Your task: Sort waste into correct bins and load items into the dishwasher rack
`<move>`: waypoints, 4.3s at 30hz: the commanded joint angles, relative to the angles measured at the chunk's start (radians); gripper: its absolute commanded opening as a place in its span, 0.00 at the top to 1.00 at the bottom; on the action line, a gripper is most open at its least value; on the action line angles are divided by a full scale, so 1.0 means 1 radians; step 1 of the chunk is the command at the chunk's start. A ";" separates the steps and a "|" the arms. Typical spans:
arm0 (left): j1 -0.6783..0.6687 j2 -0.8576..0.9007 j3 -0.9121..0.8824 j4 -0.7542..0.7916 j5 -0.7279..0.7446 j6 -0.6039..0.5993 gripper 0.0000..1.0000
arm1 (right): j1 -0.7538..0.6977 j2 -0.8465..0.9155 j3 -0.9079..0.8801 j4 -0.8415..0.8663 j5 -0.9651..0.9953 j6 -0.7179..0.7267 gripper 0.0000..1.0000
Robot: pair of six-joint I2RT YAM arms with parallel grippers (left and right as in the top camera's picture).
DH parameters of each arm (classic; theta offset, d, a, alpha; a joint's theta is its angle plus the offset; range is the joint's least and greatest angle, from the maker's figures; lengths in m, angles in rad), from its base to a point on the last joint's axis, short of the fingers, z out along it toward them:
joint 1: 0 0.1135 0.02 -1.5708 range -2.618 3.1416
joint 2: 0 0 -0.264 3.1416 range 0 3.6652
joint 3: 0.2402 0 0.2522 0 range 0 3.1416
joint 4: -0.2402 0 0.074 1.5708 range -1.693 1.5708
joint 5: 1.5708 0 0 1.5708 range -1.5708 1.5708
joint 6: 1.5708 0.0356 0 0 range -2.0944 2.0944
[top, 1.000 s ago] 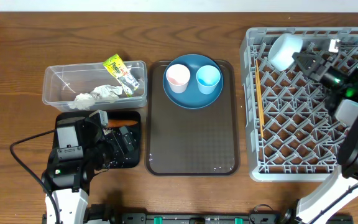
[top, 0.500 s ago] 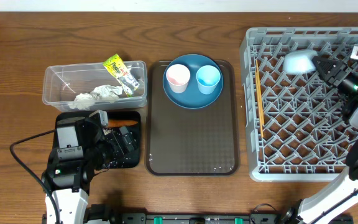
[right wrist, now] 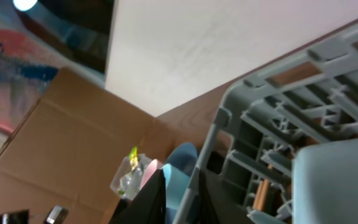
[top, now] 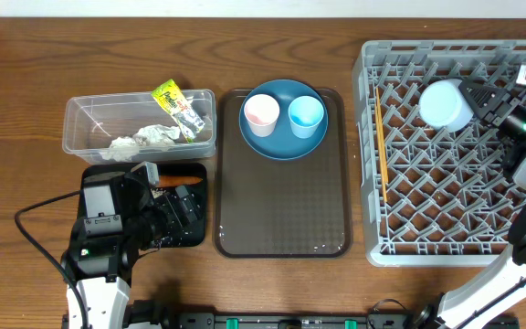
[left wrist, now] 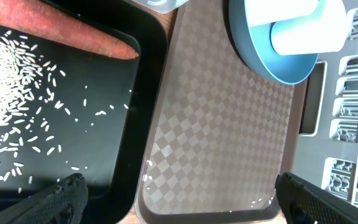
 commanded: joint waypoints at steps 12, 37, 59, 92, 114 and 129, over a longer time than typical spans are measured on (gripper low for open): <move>0.005 -0.002 0.016 -0.002 -0.010 0.010 0.02 | 0.056 0.014 0.102 0.272 0.035 0.389 0.86; 0.005 -0.002 0.016 -0.002 -0.010 0.010 0.01 | 0.485 -0.068 0.679 -1.633 1.256 -0.975 0.97; 0.005 -0.002 0.016 -0.002 -0.010 0.010 0.01 | 0.378 -0.101 0.616 -1.920 1.599 -1.008 0.99; 0.005 -0.002 0.016 -0.002 -0.010 0.010 0.01 | 0.440 -0.190 0.535 -1.778 1.301 -1.047 0.99; 0.005 -0.002 0.016 -0.002 -0.010 0.010 0.01 | 0.348 -0.107 0.505 -1.794 1.680 -0.947 0.95; 0.005 -0.002 0.016 -0.002 -0.010 0.010 0.01 | 0.494 -0.301 0.510 -1.793 1.382 -0.978 0.77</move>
